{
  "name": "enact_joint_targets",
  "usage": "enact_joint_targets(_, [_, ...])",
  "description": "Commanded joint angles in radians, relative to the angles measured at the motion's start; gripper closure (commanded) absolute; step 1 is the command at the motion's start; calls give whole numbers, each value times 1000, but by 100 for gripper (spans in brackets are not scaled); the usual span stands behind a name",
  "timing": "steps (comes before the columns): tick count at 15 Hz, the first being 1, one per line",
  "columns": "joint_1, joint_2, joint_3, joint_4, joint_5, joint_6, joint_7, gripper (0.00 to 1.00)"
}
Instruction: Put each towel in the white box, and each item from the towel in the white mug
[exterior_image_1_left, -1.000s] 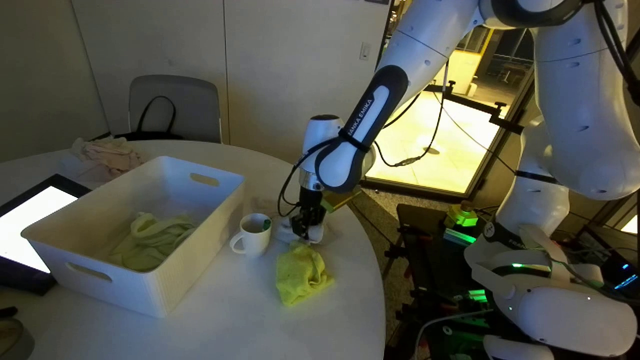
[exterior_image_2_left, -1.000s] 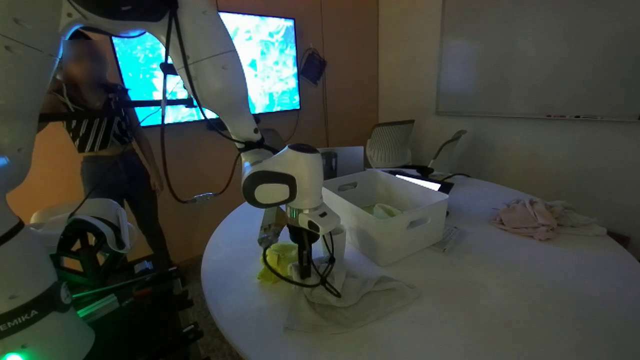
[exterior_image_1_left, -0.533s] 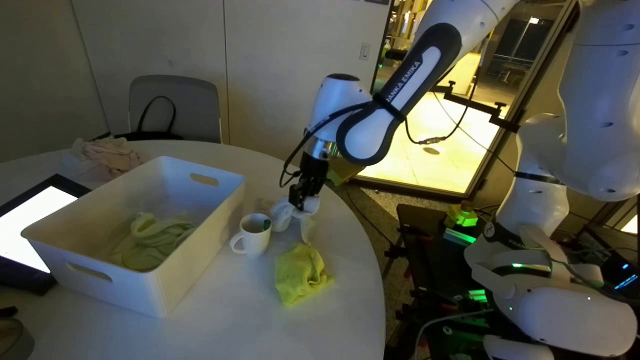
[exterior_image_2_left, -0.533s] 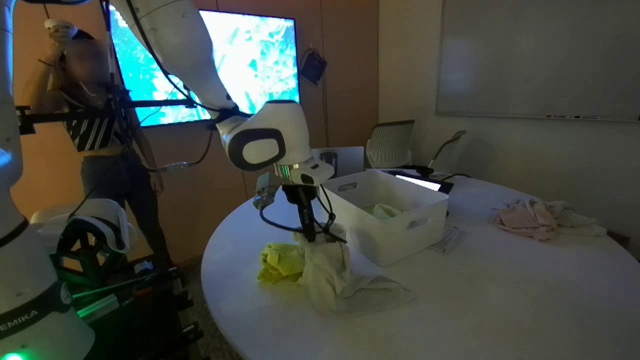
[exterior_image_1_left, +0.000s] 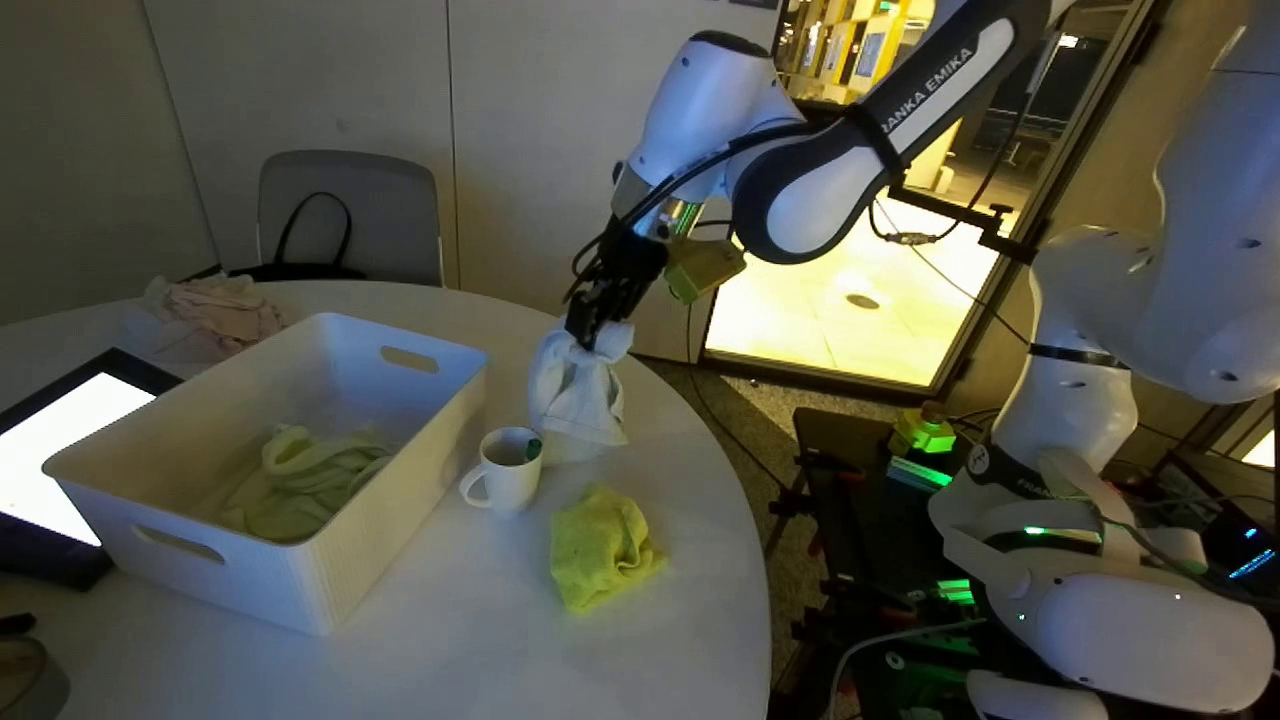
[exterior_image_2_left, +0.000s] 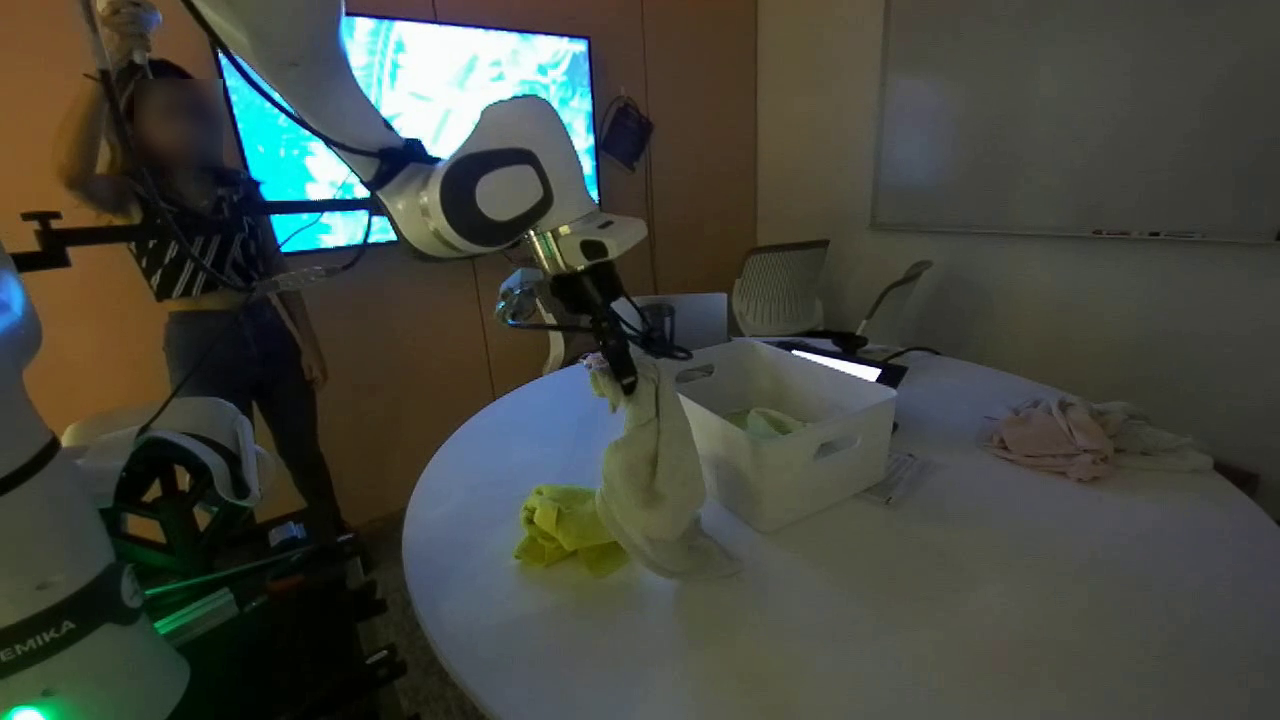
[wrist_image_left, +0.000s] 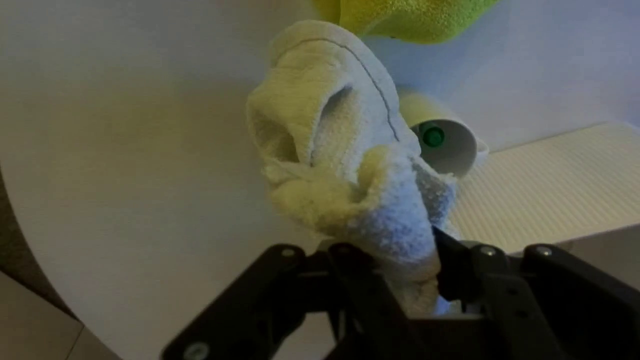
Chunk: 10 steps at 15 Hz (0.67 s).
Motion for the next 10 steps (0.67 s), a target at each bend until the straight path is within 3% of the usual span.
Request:
enact_joint_targets(1, [-55,-126,73,-8,-104,-62,132,90])
enact_joint_targets(10, [-218,-281,269,2,-244,-93,433,90])
